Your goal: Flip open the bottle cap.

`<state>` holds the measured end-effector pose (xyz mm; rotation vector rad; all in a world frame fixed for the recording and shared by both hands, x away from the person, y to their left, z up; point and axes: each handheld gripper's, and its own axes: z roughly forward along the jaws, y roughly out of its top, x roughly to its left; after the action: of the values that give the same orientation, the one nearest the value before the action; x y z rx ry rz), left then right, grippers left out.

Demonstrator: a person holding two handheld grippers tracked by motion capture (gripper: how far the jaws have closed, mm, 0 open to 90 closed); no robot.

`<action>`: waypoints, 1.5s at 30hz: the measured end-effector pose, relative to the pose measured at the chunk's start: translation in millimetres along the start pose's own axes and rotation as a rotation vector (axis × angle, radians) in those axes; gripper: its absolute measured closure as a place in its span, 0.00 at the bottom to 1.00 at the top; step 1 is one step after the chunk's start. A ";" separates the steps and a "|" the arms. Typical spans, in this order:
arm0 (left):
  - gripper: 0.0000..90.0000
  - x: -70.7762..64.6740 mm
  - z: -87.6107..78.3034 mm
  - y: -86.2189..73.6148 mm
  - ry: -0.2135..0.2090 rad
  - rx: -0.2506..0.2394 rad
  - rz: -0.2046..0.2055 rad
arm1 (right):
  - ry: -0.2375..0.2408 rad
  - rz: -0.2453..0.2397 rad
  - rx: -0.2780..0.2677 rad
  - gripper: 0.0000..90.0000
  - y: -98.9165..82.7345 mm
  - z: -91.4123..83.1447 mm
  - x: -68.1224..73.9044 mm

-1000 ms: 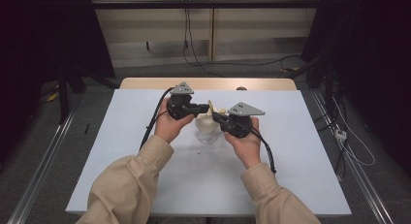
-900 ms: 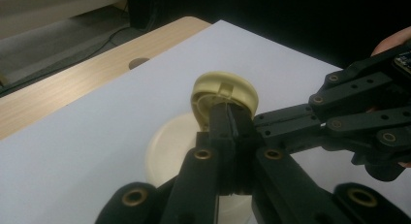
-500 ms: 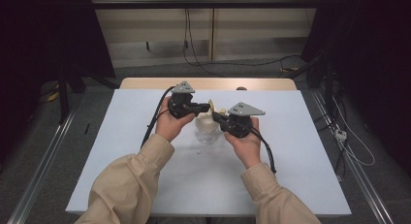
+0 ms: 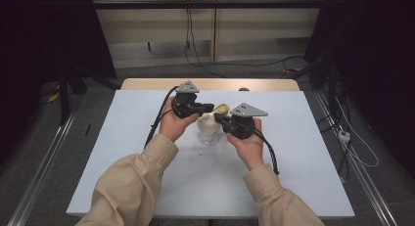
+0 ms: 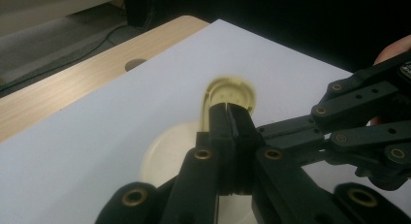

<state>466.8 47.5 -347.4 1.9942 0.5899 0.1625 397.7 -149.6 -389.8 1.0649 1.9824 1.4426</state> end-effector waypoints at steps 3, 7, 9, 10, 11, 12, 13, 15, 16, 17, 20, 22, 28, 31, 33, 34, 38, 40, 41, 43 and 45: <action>1.00 0.1 -0.2 1.0 -0.001 0.002 0.007 | 0.000 0.000 0.000 1.00 0.0 0.0 -0.1; 1.00 0.2 -1.2 0.7 -0.003 0.004 0.006 | -0.001 0.005 0.001 1.00 -0.1 -0.2 0.2; 1.00 -0.1 -2.6 0.8 0.001 0.003 0.002 | -0.002 0.011 0.000 1.00 -0.3 -0.2 0.4; 1.00 0.2 -3.2 0.9 -0.001 -0.001 0.006 | -0.002 0.014 0.000 1.00 -0.4 -0.3 0.3; 0.99 -0.3 -4.1 1.1 0.001 -0.001 0.004 | 0.000 0.022 -0.005 1.00 -0.7 -0.1 -0.1; 0.99 0.0 -5.3 1.5 0.001 0.000 0.011 | 0.001 0.032 -0.009 1.00 -1.2 0.0 -1.0; 0.98 -0.4 -6.0 1.6 0.000 -0.003 0.006 | 0.006 0.053 -0.011 1.00 -1.5 -0.2 -1.2; 0.96 -0.9 -7.5 2.1 -0.002 -0.005 0.004 | 0.011 0.067 -0.015 1.00 -2.0 -0.5 -1.7; 0.95 -1.2 -8.2 2.3 -0.002 -0.004 0.004 | 0.015 0.070 -0.013 1.00 -2.0 -0.9 -1.7; 0.94 -1.1 -8.8 2.6 -0.003 -0.002 0.009 | 0.018 0.075 -0.011 1.00 -2.0 -1.4 -1.7; 0.90 -3.0 -10.7 2.3 -0.001 -0.002 0.008 | 0.027 0.086 -0.011 0.99 -2.4 -2.5 -2.4; 0.88 -3.5 -13.2 2.1 -0.002 -0.001 0.009 | 0.030 0.082 -0.010 0.96 -2.1 -2.9 -2.1; 0.70 -3.4 -20.8 1.0 0.005 -0.009 -0.017 | 0.029 0.105 0.000 0.87 -1.0 -5.7 -3.4; 0.61 -4.1 -22.0 -2.4 0.011 0.001 -0.025 | 0.019 0.120 0.006 0.81 -1.5 -7.2 -4.5; 0.56 -3.8 -22.0 -5.0 0.014 0.009 -0.028 | 0.014 0.123 0.013 0.76 -2.9 -8.2 -5.1; 0.52 -3.4 -22.2 -6.2 0.020 0.010 -0.031 | 0.004 0.122 0.021 0.71 -4.0 -8.2 -5.3; 0.40 -0.3 -23.9 -13.5 0.028 0.013 -0.064 | 0.004 0.135 0.016 0.59 -8.4 -9.8 -5.5; 0.34 0.7 -26.1 -17.5 0.038 0.012 -0.073 | 0.008 0.156 0.012 0.50 -10.2 -11.9 -5.7; 0.32 1.0 -27.4 -19.4 0.038 0.008 -0.079 | 0.000 0.155 0.015 0.46 -10.6 -13.0 -5.9; 0.29 1.1 -30.9 -23.1 0.045 0.006 -0.083 | -0.002 0.154 0.004 0.40 -11.2 -16.6 -5.8; 0.27 0.6 -34.5 -27.0 0.046 -0.003 -0.090 | -0.012 0.152 0.004 0.34 -11.4 -20.4 -6.0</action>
<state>446.0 85.4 -354.1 1.9614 0.7069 0.1549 382.5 -167.8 -393.9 1.2465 1.9322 1.5059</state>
